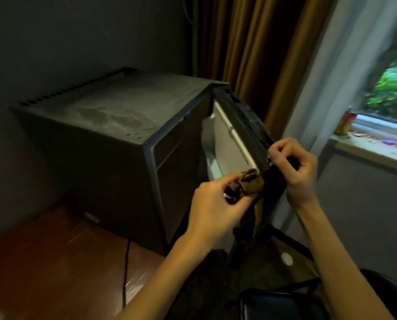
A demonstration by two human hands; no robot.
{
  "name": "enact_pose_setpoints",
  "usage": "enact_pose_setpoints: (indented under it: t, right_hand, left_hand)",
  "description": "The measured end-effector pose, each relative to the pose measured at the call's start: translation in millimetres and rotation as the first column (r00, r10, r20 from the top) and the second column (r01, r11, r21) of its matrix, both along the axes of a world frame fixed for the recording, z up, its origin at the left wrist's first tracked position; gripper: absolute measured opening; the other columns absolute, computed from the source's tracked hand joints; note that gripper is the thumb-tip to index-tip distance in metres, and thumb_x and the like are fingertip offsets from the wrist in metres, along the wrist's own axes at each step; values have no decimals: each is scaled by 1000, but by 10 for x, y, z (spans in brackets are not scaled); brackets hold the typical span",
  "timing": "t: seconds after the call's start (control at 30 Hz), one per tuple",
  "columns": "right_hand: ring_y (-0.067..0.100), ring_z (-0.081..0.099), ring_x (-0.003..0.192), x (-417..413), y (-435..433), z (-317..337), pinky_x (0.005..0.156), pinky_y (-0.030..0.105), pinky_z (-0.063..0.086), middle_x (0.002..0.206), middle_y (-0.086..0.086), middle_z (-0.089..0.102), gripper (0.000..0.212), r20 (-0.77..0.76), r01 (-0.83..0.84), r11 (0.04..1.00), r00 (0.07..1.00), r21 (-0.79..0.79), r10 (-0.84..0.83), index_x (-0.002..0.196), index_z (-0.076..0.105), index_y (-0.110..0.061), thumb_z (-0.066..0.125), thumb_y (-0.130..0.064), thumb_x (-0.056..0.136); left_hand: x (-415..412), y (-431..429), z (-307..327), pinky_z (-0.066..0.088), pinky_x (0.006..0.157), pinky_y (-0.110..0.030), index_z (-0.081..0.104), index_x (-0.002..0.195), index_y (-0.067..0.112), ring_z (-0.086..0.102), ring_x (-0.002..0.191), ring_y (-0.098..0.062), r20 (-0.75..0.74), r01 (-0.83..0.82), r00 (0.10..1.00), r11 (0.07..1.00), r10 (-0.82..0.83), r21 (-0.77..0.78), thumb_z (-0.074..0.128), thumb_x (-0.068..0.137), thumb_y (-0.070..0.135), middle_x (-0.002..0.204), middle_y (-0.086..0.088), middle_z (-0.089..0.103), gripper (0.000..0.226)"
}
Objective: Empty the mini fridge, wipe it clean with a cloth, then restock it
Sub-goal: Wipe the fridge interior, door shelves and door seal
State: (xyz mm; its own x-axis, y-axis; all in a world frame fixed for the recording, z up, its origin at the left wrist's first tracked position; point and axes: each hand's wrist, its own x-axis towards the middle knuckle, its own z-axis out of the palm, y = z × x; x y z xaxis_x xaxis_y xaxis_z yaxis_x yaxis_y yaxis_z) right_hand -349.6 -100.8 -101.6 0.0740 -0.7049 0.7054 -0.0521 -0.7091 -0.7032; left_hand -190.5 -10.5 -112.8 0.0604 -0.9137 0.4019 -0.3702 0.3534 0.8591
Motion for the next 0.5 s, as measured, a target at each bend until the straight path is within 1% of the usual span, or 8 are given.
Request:
enact_pose_setpoints:
  t: [0.03, 0.1, 0.2, 0.27, 0.33, 0.4, 0.43, 0.5]
  right_hand:
    - [20, 56, 80, -175, -47, 15, 80, 31, 42, 79, -6, 62, 27, 26, 17, 1000, 1000, 25, -18, 61, 55, -16, 62, -22, 87]
    - [18, 62, 83, -473, -141, 49, 81, 28, 45, 82, -6, 67, 26, 80, 54, 997, 995, 48, -57, 61, 59, -29, 63, -23, 87]
    - [18, 65, 83, -849, -361, 54, 81, 29, 47, 82, -3, 70, 26, 120, 130, 989, 983, 76, -139, 58, 60, -28, 65, -26, 84]
    - [16, 65, 80, -959, -519, 19, 79, 29, 47, 78, -2, 69, 26, 118, 170, 982, 977, 85, -180, 57, 60, -26, 67, -27, 82]
    - [17, 65, 79, -1158, -698, -12, 78, 30, 47, 77, 0, 68, 25, 119, 233, 972, 965, 17, -233, 58, 59, -24, 68, -27, 82]
    - [21, 65, 81, -1383, -879, -31, 80, 35, 48, 79, 2, 69, 30, 80, 302, 950, 952, -77, -296, 61, 59, -7, 69, -24, 83]
    - [23, 65, 83, -1500, -976, -37, 81, 38, 49, 81, 0, 70, 31, 54, 334, 934, 943, -126, -330, 62, 59, -2, 69, -23, 83]
    - [24, 65, 85, -1717, -1168, -13, 83, 42, 50, 82, -1, 70, 30, -2, 388, 898, 918, -207, -397, 64, 61, -3, 69, -23, 84]
  left_hand:
    - [-128, -93, 4, 57, 75, -38, 72, 109, 26, 68, 89, 0, -12, 38, 999, 999, -39, -15, 75, 82, 27, 94, 13, 74, 27]
    - [-370, -290, 7, 57, 75, -39, 72, 112, 25, 67, 91, -2, -44, 87, 995, 996, -88, -36, 75, 82, 27, 97, 13, 73, 30]
    - [-696, -625, 1, 57, 74, -39, 71, 112, 25, 67, 89, -4, -79, 145, 986, 988, -149, -44, 75, 80, 21, 96, 11, 73, 32]
    - [-784, -816, -15, 56, 72, -32, 71, 112, 23, 63, 90, -2, -49, 108, 993, 992, -112, -66, 76, 81, 22, 97, 9, 69, 31]
    - [-936, -1051, 15, 54, 70, -24, 71, 111, 20, 58, 90, -2, -47, 51, 997, 994, -56, -92, 77, 80, 25, 99, 7, 58, 32]
    - [-1068, -1293, 55, 54, 68, -24, 71, 113, 23, 57, 86, -5, -69, -2, 998, 997, -4, -83, 76, 80, 30, 97, 5, 50, 33]
    - [-1122, -1405, 77, 53, 68, -26, 71, 113, 25, 56, 84, -5, -73, -15, 997, 997, 9, -75, 75, 81, 31, 95, 5, 49, 33]
    - [-1202, -1626, 105, 48, 69, -22, 71, 112, 25, 54, 83, -1, -62, -33, 998, 997, 29, -69, 74, 81, 31, 90, 6, 49, 32]
